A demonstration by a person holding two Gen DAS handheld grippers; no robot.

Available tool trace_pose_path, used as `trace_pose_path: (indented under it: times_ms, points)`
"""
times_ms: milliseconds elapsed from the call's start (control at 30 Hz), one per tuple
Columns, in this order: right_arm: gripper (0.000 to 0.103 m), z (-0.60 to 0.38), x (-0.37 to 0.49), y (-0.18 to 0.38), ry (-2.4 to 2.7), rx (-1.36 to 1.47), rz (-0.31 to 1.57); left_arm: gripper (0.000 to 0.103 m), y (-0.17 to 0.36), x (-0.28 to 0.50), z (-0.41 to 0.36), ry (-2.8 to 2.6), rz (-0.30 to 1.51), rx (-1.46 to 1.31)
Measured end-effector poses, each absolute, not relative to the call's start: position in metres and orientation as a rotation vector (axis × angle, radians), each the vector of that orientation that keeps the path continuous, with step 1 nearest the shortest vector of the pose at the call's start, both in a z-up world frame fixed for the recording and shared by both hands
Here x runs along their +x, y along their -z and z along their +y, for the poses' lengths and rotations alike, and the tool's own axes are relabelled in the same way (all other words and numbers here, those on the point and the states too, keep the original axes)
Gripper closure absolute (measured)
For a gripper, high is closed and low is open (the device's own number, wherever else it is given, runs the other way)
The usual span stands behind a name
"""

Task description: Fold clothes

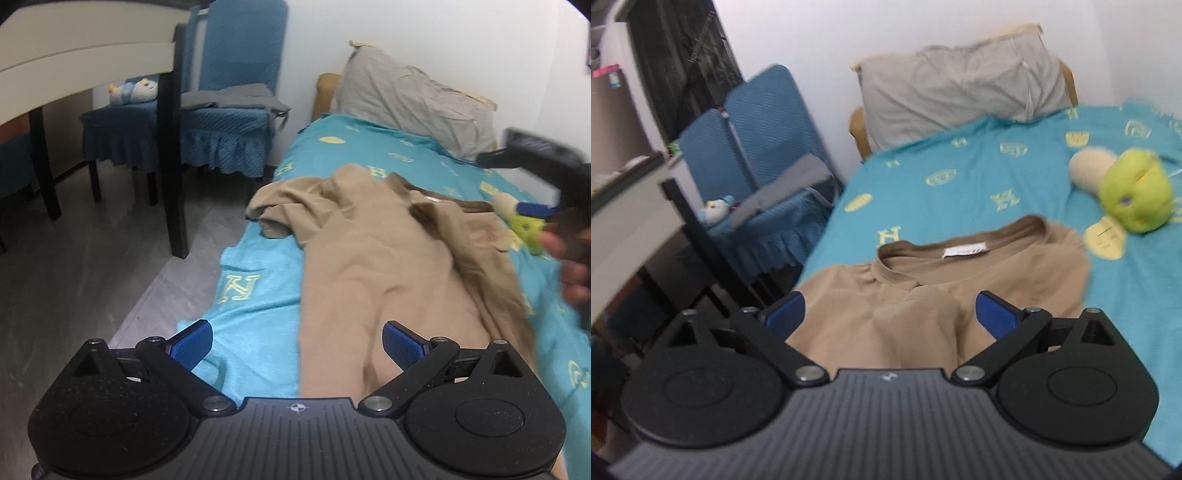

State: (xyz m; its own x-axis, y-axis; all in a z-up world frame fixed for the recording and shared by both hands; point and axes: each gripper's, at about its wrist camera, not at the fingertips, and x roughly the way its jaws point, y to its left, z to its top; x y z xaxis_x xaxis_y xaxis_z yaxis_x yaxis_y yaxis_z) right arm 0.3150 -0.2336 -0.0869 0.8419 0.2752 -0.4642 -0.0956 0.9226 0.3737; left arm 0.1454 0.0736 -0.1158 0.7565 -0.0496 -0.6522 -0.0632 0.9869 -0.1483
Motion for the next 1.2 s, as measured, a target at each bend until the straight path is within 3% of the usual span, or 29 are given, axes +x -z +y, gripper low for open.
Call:
trace_pose_path:
  times_ms: [233,467,767,933,967,1000,1033,1200]
  points:
    - [0.002,-0.274,0.169,0.013,-0.226,0.421,0.468,0.006,0.099,0.116,0.050,0.097,0.696,-0.142]
    - [0.002,-0.326,0.060,0.022,-0.049,0.499,0.455,0.016,0.086,0.073,0.011,0.298,0.728,-0.082]
    - [0.002,-0.381,0.050,0.031,0.073,0.605,0.401,0.044,0.100,0.026,-0.077,0.549,0.838,-0.021]
    - [0.002,-0.390,0.059,0.043,0.061,0.619,0.451,0.066,0.127,0.007,-0.120,0.616,0.911,0.064]
    - [0.002,-0.391,0.061,0.046,0.060,0.625,0.464,0.072,0.131,0.006,-0.125,0.599,0.912,0.103]
    - [0.002,-0.393,0.062,0.048,0.058,0.631,0.475,0.089,0.136,0.004,-0.130,0.581,0.912,0.143]
    - [0.002,-0.393,0.064,0.050,0.055,0.637,0.484,0.099,0.138,0.005,-0.130,0.563,0.915,0.153]
    - [0.002,-0.395,0.070,0.056,0.047,0.653,0.517,0.101,0.125,0.010,-0.105,0.547,0.901,0.056]
